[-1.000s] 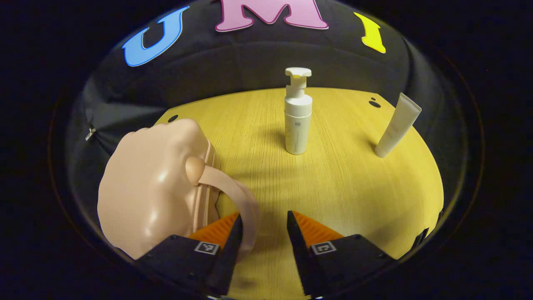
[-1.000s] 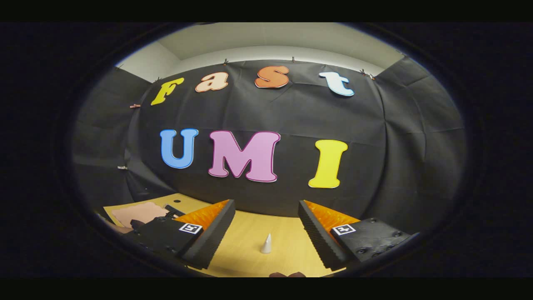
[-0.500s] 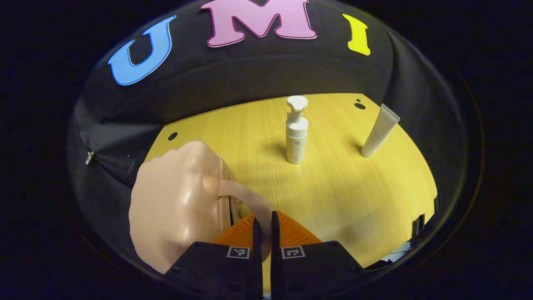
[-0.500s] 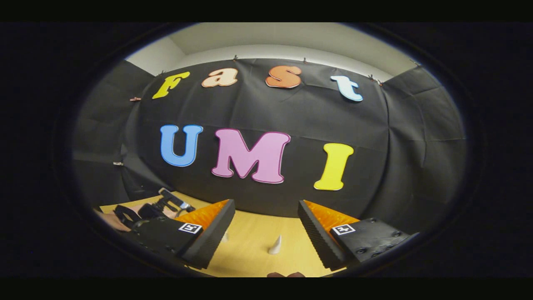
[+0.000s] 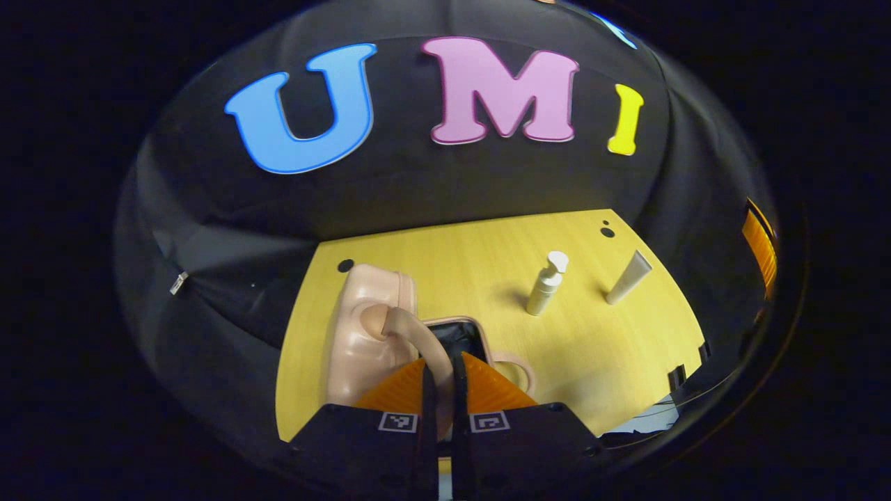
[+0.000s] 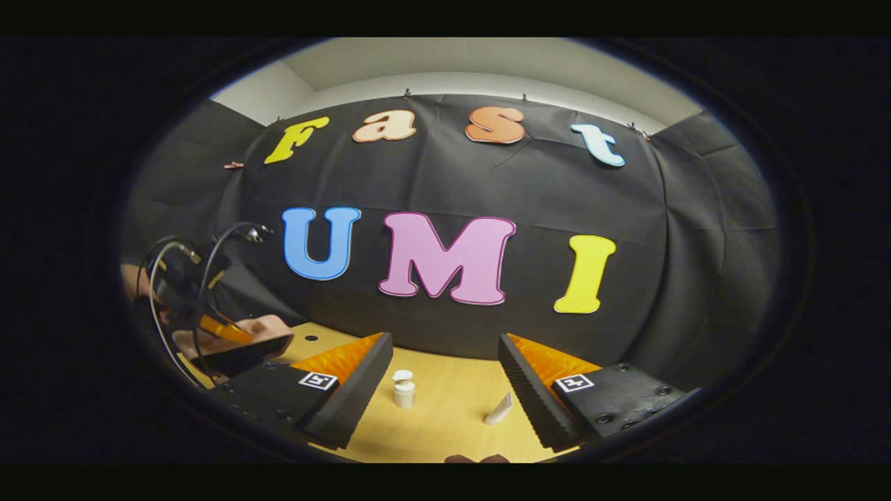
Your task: First open the suitcase, pack the skin care products into it, and then close the suitcase.
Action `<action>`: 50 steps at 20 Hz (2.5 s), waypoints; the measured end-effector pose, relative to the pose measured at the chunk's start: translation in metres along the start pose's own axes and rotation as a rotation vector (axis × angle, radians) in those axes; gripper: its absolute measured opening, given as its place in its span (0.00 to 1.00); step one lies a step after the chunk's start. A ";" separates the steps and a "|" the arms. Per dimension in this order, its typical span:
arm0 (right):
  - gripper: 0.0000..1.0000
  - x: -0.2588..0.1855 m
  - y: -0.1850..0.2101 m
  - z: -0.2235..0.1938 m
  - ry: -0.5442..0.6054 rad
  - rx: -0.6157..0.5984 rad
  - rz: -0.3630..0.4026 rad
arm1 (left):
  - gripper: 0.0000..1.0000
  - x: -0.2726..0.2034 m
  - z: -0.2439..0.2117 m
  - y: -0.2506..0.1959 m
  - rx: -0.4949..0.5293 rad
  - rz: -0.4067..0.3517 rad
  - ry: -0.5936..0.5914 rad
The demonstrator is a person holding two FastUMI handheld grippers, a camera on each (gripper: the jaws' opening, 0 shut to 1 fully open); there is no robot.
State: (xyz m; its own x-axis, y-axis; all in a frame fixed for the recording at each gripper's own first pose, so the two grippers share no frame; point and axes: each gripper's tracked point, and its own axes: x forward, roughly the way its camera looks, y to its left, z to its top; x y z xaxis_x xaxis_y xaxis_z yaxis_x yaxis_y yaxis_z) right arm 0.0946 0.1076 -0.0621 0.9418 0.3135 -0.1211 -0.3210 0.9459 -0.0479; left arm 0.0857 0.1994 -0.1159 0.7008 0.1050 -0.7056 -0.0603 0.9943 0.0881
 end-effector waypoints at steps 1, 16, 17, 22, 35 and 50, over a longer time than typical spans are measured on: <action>0.97 0.001 0.004 0.000 -0.001 -0.005 0.001 | 0.13 -0.002 0.004 0.029 0.016 0.036 -0.021; 0.97 0.013 0.043 -0.026 0.122 0.014 -0.069 | 0.08 0.109 -0.086 0.352 0.136 0.411 0.145; 0.97 0.013 0.043 -0.032 0.144 0.026 -0.078 | 0.08 0.124 -0.099 0.366 0.104 0.413 0.194; 0.97 0.015 0.051 -0.047 0.222 0.090 -0.116 | 0.09 0.167 -0.144 0.385 -0.083 0.344 0.322; 0.97 0.016 0.024 -0.115 0.385 0.120 -0.188 | 0.98 0.118 -0.044 0.341 -0.067 0.345 0.043; 0.97 0.046 -0.084 -0.266 0.594 0.109 -0.173 | 0.98 0.108 0.085 -0.167 0.214 -0.344 -0.265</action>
State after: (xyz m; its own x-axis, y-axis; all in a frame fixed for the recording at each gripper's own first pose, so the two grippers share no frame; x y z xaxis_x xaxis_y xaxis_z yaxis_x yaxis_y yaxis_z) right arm 0.1386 0.0206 -0.3271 0.7533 0.0851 -0.6522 -0.1276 0.9917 -0.0179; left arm 0.2324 0.0433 -0.1470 0.8131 -0.2650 -0.5183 0.3344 0.9414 0.0434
